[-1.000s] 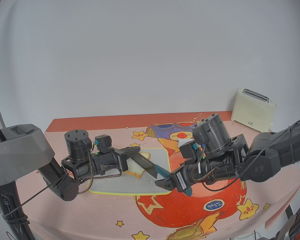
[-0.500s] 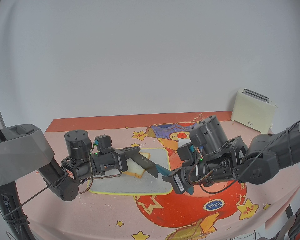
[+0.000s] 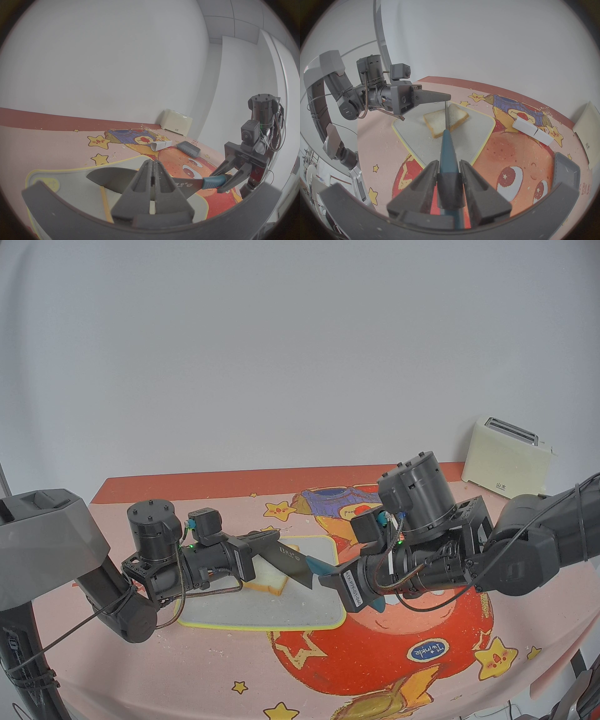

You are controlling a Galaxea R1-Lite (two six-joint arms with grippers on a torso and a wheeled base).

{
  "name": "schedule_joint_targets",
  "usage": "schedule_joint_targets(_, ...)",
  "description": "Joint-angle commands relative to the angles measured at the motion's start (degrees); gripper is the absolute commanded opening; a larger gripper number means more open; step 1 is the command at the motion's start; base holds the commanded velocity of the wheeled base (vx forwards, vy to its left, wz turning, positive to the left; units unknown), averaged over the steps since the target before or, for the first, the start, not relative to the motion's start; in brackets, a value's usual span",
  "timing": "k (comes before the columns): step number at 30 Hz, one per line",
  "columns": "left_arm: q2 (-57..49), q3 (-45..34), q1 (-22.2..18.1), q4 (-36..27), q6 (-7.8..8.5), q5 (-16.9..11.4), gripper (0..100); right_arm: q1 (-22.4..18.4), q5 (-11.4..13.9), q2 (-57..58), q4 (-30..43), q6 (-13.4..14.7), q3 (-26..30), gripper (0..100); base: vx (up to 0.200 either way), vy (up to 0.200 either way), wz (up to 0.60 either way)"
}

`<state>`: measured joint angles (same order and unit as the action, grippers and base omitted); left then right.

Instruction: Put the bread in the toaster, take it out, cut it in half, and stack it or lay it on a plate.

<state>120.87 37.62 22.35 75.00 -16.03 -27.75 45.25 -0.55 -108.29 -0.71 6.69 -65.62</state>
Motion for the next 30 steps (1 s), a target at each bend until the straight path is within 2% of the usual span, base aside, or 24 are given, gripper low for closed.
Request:
schedule_joint_targets(1,0.7,0.1,0.2,-0.1,0.03,0.1,0,-0.2,0.0,-0.3,-0.6,0.1,1.3,0,0.0,0.0,0.0)
schedule_joint_targets(7,-0.5,0.4,0.2,-0.3,-0.05,0.0,0,-0.3,0.0,-1.3,-1.1,0.2,3.7,0,0.0,0.0,0.0)
schedule_joint_targets(12,-0.3,0.1,0.1,-0.2,-0.05,0.0,0,-0.3,0.0,-1.7,-1.1,0.2,3.6,0,0.0,0.0,0.0)
schedule_joint_targets(23,1.0,0.3,-0.1,-0.2,-0.05,0.7,0,0.3,0.1,-1.2,-0.3,0.2,-1.7,0,0.0,0.0,0.0)
schedule_joint_targets(28,0.9,0.2,0.0,-0.2,-0.05,0.7,0,0.4,0.1,-1.8,-0.8,0.3,-1.0,0,0.0,0.0,0.0)
schedule_joint_targets(30,0.7,0.3,0.0,-0.2,-0.05,0.6,0,0.2,0.1,-2.4,-1.1,0.3,0.9,0,0.0,0.0,0.0)
